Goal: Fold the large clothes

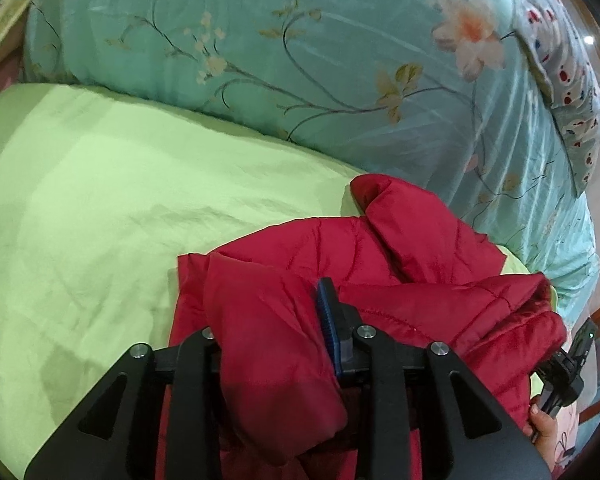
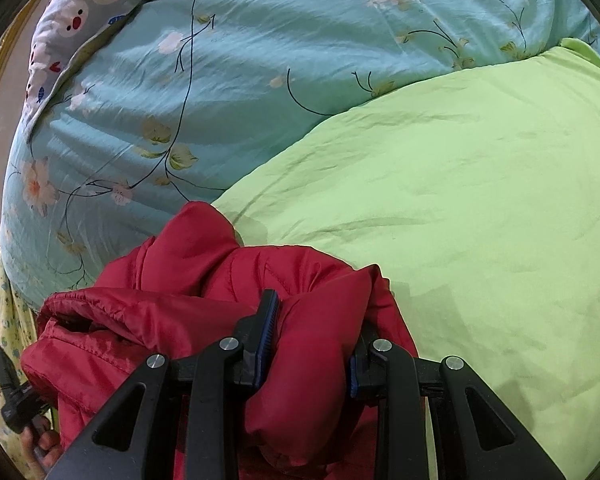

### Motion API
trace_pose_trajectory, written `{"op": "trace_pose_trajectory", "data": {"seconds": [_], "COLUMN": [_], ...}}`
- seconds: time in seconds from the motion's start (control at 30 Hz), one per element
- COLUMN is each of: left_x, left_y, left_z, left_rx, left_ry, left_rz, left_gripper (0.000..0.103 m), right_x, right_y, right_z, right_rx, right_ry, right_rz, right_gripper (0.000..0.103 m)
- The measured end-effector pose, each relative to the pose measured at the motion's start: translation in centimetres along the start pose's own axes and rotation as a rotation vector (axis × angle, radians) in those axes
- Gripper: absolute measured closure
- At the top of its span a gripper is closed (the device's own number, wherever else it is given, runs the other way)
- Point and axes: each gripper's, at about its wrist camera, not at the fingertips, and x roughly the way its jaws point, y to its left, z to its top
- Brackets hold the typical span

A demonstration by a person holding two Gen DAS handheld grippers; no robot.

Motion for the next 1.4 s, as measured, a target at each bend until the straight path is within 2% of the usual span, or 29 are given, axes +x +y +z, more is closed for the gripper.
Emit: {"op": "trace_pose_trajectory", "data": {"seconds": [0.17, 0.3, 0.4, 0.53, 0.67, 0.87, 0.93, 1.0, 1.13, 1.27, 1.4], "left_x": [-3.9, -7.3, -8.1, -6.8, -4.3, -3.7, -2.8, -1.5, 0.8, 1.9, 2.2], "left_y": [-0.4, -0.6, -1.8, -3.8, -4.7, -6.4, -6.8, -6.6, -6.2, -6.2, -6.4], "left_z": [-1.1, -2.3, -3.4, -5.1, -5.9, -6.4, -6.1, -5.6, -4.8, -4.0, -3.8], "left_rx": [0.003, 0.020, 0.100, 0.212, 0.256, 0.347, 0.360, 0.354, 0.348, 0.317, 0.306], "left_ry": [-0.080, -0.141, -0.139, -0.091, -0.014, -0.034, -0.036, -0.021, -0.002, 0.009, 0.011], "left_rz": [0.004, -0.031, -0.094, -0.119, -0.114, -0.111, -0.035, -0.004, 0.075, 0.102, 0.117], "left_gripper": [0.060, 0.059, 0.059, 0.059, 0.059, 0.059, 0.059, 0.059, 0.056, 0.056, 0.056], "right_x": [0.1, 0.1, 0.2, 0.2, 0.2, 0.4, 0.2, -0.4, -4.3, -9.6, -9.1], "right_y": [0.3, 0.3, 0.3, 0.5, 0.5, 0.7, 1.0, 1.2, 2.1, 4.8, 7.6], "right_z": [0.0, -0.1, -0.1, 0.0, 0.0, -0.1, -0.2, -0.1, 0.0, -1.2, -3.3], "right_rx": [-0.020, -0.021, -0.025, -0.037, -0.036, -0.041, -0.050, -0.042, -0.025, -0.139, -0.314], "right_ry": [0.000, -0.002, -0.001, 0.001, 0.005, 0.006, 0.004, 0.005, -0.056, -0.169, -0.096], "right_rz": [-0.011, -0.010, -0.014, -0.022, -0.021, -0.025, -0.024, -0.015, 0.051, 0.103, 0.072], "right_gripper": [0.077, 0.077, 0.076, 0.074, 0.074, 0.073, 0.073, 0.071, 0.053, 0.026, 0.026]}}
